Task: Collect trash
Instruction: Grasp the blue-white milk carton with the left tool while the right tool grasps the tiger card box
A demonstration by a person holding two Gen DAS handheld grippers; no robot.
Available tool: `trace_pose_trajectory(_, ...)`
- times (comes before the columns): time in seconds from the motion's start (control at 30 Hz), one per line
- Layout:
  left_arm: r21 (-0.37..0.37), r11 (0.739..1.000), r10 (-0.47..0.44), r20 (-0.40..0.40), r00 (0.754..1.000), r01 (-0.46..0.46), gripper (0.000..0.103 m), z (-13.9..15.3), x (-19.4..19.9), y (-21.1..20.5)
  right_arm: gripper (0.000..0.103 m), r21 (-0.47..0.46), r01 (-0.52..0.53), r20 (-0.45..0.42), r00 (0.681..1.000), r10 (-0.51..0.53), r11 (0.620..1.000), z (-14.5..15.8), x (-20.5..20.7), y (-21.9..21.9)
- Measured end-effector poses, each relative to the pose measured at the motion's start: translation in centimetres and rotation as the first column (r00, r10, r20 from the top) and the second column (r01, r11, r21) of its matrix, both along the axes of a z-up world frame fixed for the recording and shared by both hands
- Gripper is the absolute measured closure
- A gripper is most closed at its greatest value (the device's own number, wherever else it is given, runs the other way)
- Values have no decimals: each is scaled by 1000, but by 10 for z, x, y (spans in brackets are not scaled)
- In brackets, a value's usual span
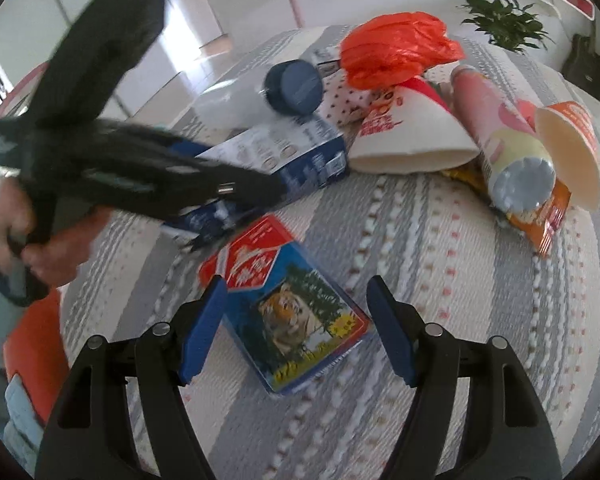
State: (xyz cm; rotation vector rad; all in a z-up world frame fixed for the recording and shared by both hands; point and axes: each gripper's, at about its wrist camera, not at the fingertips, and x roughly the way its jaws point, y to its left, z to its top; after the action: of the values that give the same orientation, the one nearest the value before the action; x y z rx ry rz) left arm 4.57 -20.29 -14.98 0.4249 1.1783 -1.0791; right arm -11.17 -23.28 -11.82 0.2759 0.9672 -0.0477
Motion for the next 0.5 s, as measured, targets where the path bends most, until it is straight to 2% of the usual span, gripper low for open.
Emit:
trace_pose_trajectory(0.07, 33, 999, 10, 31, 999, -11, 38, -3, -5, -5, 35, -11, -8, 2, 1000, 8, 1000, 0, -6, 7)
trace_pose_trajectory(0.23, 17, 999, 34, 39, 999, -35, 39, -3, -13, 4, 35, -56, -41, -5, 999, 41, 998, -2, -15, 31)
trace_pose_trajectory(0.5, -47, 992, 122, 11, 992, -121, 42, 1, -18, 62, 33, -121, -32, 0, 999, 32, 992, -1, -13, 62)
